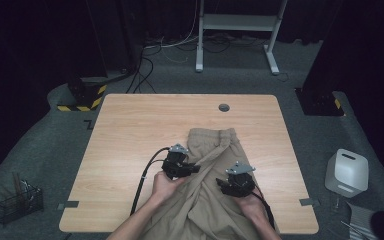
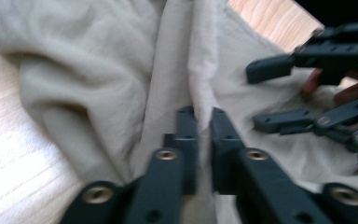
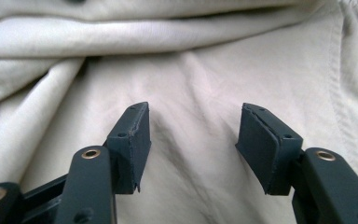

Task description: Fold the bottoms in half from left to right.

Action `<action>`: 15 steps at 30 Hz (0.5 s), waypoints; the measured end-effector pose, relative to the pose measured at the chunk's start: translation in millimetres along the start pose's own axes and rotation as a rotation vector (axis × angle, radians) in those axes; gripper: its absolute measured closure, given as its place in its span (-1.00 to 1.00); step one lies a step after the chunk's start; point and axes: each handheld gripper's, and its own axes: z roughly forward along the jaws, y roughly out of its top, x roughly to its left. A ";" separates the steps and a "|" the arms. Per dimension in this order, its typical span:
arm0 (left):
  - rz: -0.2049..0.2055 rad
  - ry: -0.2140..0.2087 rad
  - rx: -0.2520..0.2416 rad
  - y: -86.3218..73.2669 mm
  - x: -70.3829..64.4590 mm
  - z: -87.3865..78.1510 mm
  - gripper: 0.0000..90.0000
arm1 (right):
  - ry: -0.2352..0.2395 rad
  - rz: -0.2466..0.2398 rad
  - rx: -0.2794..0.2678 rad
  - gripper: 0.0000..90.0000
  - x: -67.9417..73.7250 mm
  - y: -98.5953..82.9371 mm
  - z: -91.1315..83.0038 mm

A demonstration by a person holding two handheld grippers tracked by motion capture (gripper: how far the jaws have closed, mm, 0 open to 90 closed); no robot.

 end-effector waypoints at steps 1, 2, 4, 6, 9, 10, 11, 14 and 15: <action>0.004 -0.004 -0.003 1.1 -0.1 -0.7 0.94 | 0.005 0.003 -0.001 -0.03 0.0 -1.4 1.6; 0.001 -0.012 -0.011 2.6 -0.8 -1.7 0.95 | 0.009 0.010 -0.005 -0.03 0.0 -1.8 2.1; -0.003 -0.035 -0.029 6.7 -1.6 -4.1 0.95 | 0.009 0.010 -0.012 -0.03 0.2 -1.3 3.6; -0.006 -0.049 -0.048 11.5 -2.8 -5.7 0.96 | 0.012 0.007 -0.023 -0.02 0.5 -0.7 5.6; -0.004 -0.052 -0.054 17.6 -3.1 -1.7 0.96 | 0.015 0.007 -0.034 -0.01 0.9 1.1 9.0; -0.014 -0.053 -0.050 19.1 -2.3 1.3 0.96 | 0.016 0.005 -0.033 0.00 0.8 2.6 10.5; -0.016 -0.050 -0.045 20.0 -0.6 3.7 0.96 | 0.018 0.006 -0.032 0.00 0.9 3.9 11.7; -0.045 -0.024 -0.017 20.5 8.9 15.2 0.96 | 0.021 0.006 -0.033 0.00 -0.1 7.9 16.0; -0.052 -0.018 -0.012 20.1 11.7 17.5 0.96 | 0.020 0.003 -0.034 0.00 -0.5 9.2 17.5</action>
